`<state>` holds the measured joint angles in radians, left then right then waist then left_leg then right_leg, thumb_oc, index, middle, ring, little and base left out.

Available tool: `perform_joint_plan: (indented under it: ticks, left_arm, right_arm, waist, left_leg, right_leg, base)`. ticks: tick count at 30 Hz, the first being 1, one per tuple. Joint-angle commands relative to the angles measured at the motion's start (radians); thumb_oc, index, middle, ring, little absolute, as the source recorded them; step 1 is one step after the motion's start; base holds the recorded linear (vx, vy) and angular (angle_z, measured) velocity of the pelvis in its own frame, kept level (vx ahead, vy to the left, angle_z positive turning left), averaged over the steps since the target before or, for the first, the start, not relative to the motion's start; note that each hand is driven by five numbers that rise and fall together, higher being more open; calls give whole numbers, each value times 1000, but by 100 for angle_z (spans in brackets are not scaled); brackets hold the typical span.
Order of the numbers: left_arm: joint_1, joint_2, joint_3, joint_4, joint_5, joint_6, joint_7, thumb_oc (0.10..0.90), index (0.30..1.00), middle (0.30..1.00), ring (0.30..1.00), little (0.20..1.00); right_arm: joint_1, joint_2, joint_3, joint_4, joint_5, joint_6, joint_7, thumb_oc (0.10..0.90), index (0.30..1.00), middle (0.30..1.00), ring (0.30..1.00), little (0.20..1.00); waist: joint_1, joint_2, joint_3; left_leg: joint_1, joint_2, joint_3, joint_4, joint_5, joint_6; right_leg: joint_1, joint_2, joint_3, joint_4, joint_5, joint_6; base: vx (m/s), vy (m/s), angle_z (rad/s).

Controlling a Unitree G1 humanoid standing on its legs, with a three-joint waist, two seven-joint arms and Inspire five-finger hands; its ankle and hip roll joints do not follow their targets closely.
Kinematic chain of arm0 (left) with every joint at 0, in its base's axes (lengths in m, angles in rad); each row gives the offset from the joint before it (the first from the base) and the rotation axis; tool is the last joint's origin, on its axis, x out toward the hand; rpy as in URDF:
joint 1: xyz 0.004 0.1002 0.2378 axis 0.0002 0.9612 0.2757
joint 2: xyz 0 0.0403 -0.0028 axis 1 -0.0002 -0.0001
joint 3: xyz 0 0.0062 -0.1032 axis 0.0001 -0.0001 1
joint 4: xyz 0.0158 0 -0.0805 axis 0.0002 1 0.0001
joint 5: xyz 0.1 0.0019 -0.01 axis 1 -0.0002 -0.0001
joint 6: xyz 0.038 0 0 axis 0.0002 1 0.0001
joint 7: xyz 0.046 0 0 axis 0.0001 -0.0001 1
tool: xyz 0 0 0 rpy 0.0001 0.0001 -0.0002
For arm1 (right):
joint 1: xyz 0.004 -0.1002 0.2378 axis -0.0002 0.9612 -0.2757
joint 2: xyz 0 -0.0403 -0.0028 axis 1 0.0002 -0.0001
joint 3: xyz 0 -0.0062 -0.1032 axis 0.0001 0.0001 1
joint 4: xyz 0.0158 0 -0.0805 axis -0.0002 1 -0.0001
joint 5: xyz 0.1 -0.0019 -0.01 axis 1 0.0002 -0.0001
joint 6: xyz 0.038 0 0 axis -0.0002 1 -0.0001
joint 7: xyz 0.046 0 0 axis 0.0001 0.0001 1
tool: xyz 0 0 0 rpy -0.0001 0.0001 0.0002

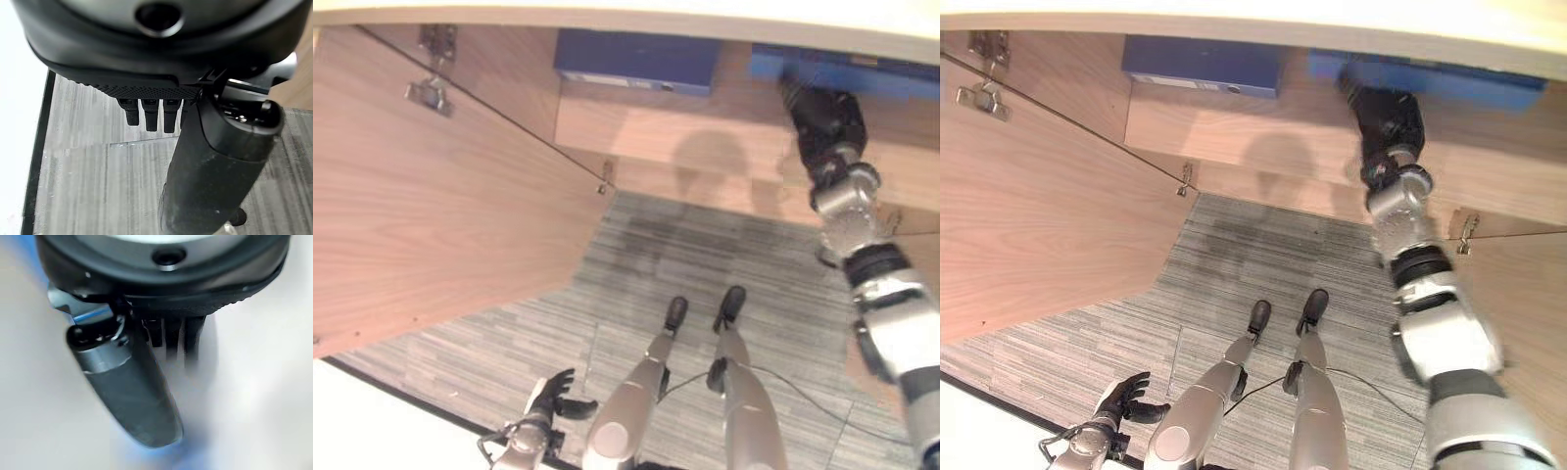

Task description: Put the empty folder in the office cabinet

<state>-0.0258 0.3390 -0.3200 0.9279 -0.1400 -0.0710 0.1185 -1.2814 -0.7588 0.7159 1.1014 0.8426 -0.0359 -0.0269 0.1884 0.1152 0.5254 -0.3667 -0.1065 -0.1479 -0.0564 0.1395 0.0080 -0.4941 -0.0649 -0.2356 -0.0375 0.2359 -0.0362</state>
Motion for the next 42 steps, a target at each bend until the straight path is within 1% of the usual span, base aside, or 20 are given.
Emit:
perform_joint_plan:
  ticks: [1, 2, 3, 4, 6, 7, 8, 10, 14, 16, 18, 20, 23, 25, 26, 28, 32, 36, 39, 42]
  left_arm:
    - [109, 103, -19, 31, 44, 9, 17, 800, 900, 900, 900, 900]
    - [109, 102, -21, 28, 42, 11, 18, 800, 900, 900, 900, 900]
    - [118, 92, -20, 9, 41, 15, 17, 800, 900, 900, 900, 900]
    - [119, 92, -20, 8, 42, 15, 17, 800, 900, 900, 900, 900]
    - [132, 93, -9, -23, 56, 14, 14, 800, 900, 900, 900, 900]
    - [135, 90, -3, -31, 63, 15, 9, 800, 900, 900, 900, 900]
    - [135, 88, 3, -37, 73, 18, 4, 800, 900, 900, 900, 900]
    - [131, 90, 5, -53, 107, 20, -11, 800, 900, 900, 900, 900]
    - [129, 97, 4, -73, 117, 14, -22, 800, 900, 900, 900, 900]
    - [124, 99, 0, -81, 118, 8, -26, 800, 900, 900, 900, 900]
    - [121, 99, -1, -81, 118, 7, -26, 800, 900, 900, 900, 900]
    - [116, 97, -4, -80, 114, 4, -22, 800, 900, 900, 900, 900]
    - [97, 87, -2, -53, 108, 8, -9, 800, 900, 900, 900, 900]
    - [86, 81, -1, -42, 112, 12, -1, 800, 900, 900, 900, 900]
    - [78, 80, -1, -37, 116, 14, 1, 800, 900, 900, 900, 900]
    - [67, 78, 2, -23, 130, 19, 8, 800, 900, 900, 900, 900]
    - [37, 78, 2, 21, 180, 27, 11, 800, 900, 900, 900, 900]
    - [-1, 65, 13, 97, 213, 37, 13, 800, 900, 900, 900, 900]
    - [-28, 51, 34, 166, 235, 42, 10, 800, 900, 900, 900, 900]
    - [-54, 40, 53, 224, 257, 46, 0, 800, 900, 900, 900, 900]
  right_arm:
    - [-117, -5, 209, 52, -585, 114, 33, 800, 900, 900, 900, 900]
    - [-128, 15, 273, 54, -733, 127, 32, 800, 900, 900, 900, 900]
    - [-109, 13, 346, -40, -895, 126, 35, 800, 900, 900, 900, 900]
    - [-108, 12, 345, -42, -896, 128, 36, 800, 900, 900, 900, 900]
    - [-55, -12, 391, -164, -1012, 129, 85, 800, 900, 900, 900, 900]
    - [-29, -32, 411, -241, -1039, 118, 118, 800, 900, 900, 900, 900]
    - [9, -47, 424, -321, -1043, 109, 155, 800, 900, 900, 900, 900]
    - [90, -85, 438, -447, -973, 91, 250, 800, 900, 900, 900, 900]
    - [97, -93, 455, -475, -892, 84, 301, 800, 900, 900, 900, 900]
    - [84, -83, 452, -462, -805, 84, 317, 800, 900, 900, 900, 900]
    - [77, -77, 453, -447, -795, 83, 317, 800, 900, 900, 900, 900]
    - [56, -64, 461, -419, -806, 83, 309, 800, 900, 900, 900, 900]
    - [38, -47, 479, -405, -889, 84, 300, 800, 900, 900, 900, 900]
    - [45, -48, 489, -450, -925, 82, 305, 800, 900, 900, 900, 900]
    - [49, -50, 499, -486, -946, 79, 316, 800, 900, 900, 900, 900]
    - [70, -63, 516, -575, -973, 80, 348, 800, 900, 900, 900, 900]
    - [132, -89, 536, -707, -1013, 65, 407, 800, 900, 900, 900, 900]
    - [199, -79, 519, -787, -1036, 48, 429, 800, 900, 900, 900, 900]
    - [257, -69, 483, -835, -1015, 39, 440, 800, 900, 900, 900, 900]
    - [333, -75, 419, -893, -950, 33, 451, 800, 900, 900, 900, 900]
  waist:
    - [-2, -31, -26]
    - [-1, -35, -28]
    - [-7, -40, -31]
    - [-7, -39, -32]
    - [-13, -43, -33]
    - [-16, -44, -33]
    - [-22, -48, -31]
    - [-23, -50, -30]
    - [-17, -49, -26]
    - [-8, -45, -25]
    - [-5, -43, -24]
    - [-1, -41, -24]
    - [0, -44, -24]
    - [-2, -48, -29]
    - [-5, -51, -29]
    - [-9, -58, -38]
    - [-19, -68, -74]
    - [-35, -74, -115]
    - [-56, -85, -156]
    - [-81, -94, -201]
  left_leg:
    - [31, 37, 8, -27, -78, -34]
    - [29, 38, 8, -27, -77, -33]
    - [29, 39, 6, -29, -79, -33]
    - [29, 40, 6, -29, -79, -33]
    - [32, 40, 5, -30, -80, -32]
    - [32, 39, 5, -31, -81, -33]
    - [32, 39, 6, -31, -82, -33]
    - [33, 38, 7, -31, -84, -35]
    - [30, 38, 14, -31, -83, -37]
    - [26, 37, 20, -31, -80, -38]
    - [26, 36, 22, -31, -79, -38]
    - [25, 35, 28, -31, -77, -39]
    - [25, 35, 32, -31, -75, -41]
    - [23, 35, 34, -31, -73, -43]
    - [12, 28, 37, -31, -50, -42]
    - [16, 26, 33, -31, -48, -45]
    - [36, 15, 31, -31, -48, -51]
    - [83, 6, 39, -31, -58, -50]
    - [134, 0, 55, -31, -74, -44]
    - [196, -3, 76, -31, -95, -33]
  right_leg:
    - [4, -2, -33, 149, -214, 93]
    - [4, -2, -34, 147, -211, 94]
    - [8, -2, -34, 142, -212, 95]
    - [9, -2, -35, 142, -212, 95]
    - [16, -4, -35, 138, -211, 97]
    - [18, -5, -34, 137, -211, 97]
    - [19, -5, -34, 137, -211, 99]
    - [24, -9, -37, 131, -208, 102]
    - [25, -13, -40, 124, -202, 106]
    - [24, -15, -38, 118, -196, 108]
    - [23, -15, -38, 118, -194, 109]
    - [23, -16, -38, 115, -190, 110]
    - [26, -16, -37, 109, -187, 111]
    - [31, -19, -38, 99, -181, 115]
    - [27, -27, -50, 92, -156, 110]
    - [40, -32, -53, 79, -149, 114]
    - [84, -45, -61, 57, -139, 124]
    - [142, -54, -57, 40, -134, 134]
    - [192, -57, -43, 28, -130, 141]
    - [239, -66, -25, 25, -126, 152]
  base:
    - [-3, 9, -12]
    - [26, 6, -10]
    - [0, 0, 0]
    - [30, 2, 4]
    - [20, 5, 6]
    - [0, 0, 0]
    - [0, 0, 0]
    - [0, 0, 0]
    - [-6, 8, -5]
    - [-17, 17, -7]
    - [0, 0, 0]
    - [-12, 37, -3]
    - [-4, 12, -1]
    - [-54, 28, -3]
    - [-93, 33, -2]
    - [-44, 15, 0]
    - [-9, 20, 4]
    - [-25, 82, 4]
    - [-17, 137, -2]
    - [-9, 182, -16]
